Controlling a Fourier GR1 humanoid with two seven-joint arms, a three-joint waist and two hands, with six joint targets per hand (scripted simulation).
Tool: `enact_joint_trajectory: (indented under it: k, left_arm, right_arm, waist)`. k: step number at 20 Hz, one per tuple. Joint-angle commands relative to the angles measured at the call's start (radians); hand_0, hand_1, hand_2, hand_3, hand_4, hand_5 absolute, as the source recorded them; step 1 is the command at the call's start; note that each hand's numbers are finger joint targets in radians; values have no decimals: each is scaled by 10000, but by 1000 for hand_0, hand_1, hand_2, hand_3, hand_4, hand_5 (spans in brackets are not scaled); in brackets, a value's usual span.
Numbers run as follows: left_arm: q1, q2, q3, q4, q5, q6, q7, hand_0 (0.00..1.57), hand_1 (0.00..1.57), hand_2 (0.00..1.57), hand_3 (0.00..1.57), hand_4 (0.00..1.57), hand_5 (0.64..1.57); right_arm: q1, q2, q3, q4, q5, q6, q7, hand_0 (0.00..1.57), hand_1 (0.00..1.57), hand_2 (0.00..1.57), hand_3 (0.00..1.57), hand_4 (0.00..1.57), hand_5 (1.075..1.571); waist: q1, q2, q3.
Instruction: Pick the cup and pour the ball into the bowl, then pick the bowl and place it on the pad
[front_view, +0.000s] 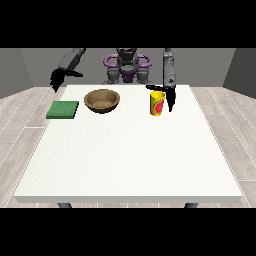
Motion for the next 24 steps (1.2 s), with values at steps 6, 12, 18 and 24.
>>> enact_joint_trajectory:
  k: [6, 12, 18, 24]
  left_arm:
    - [-415, 569, -265, 1010, -2002, 3201, -606, 1305, 1305, 1571, 1571, 811, 1515]
    - [-681, 190, 266, 1824, -1877, 4391, -1402, 1343, 1343, 1571, 1571, 879, 1505]
    - [-935, 199, -1435, 1262, -3682, 4974, 1158, 1348, 1348, 1571, 1571, 989, 1532]
    - [-928, -161, -3286, 742, -5662, 4877, 3622, 1397, 1397, 1571, 1571, 1091, 1571]
  right_arm:
    - [-769, -212, -102, 132, -260, 264, -90, 0, 0, 0, 0, 0, 1558]
    - [-429, -1161, -610, 157, -806, 1251, -22, 0, 0, 0, 0, 0, 1556]
    - [-319, -1437, -856, 2194, -387, 1092, -117, 0, 0, 0, 0, 0, 1556]
    - [354, -1900, -1289, 3886, -256, 1331, -485, 0, 0, 0, 0, 0, 1560]
  waist:
    - [-611, 701, 4]
    - [-1151, 890, -7]
    - [-150, -1118, 19]
    - [992, -2822, 29]
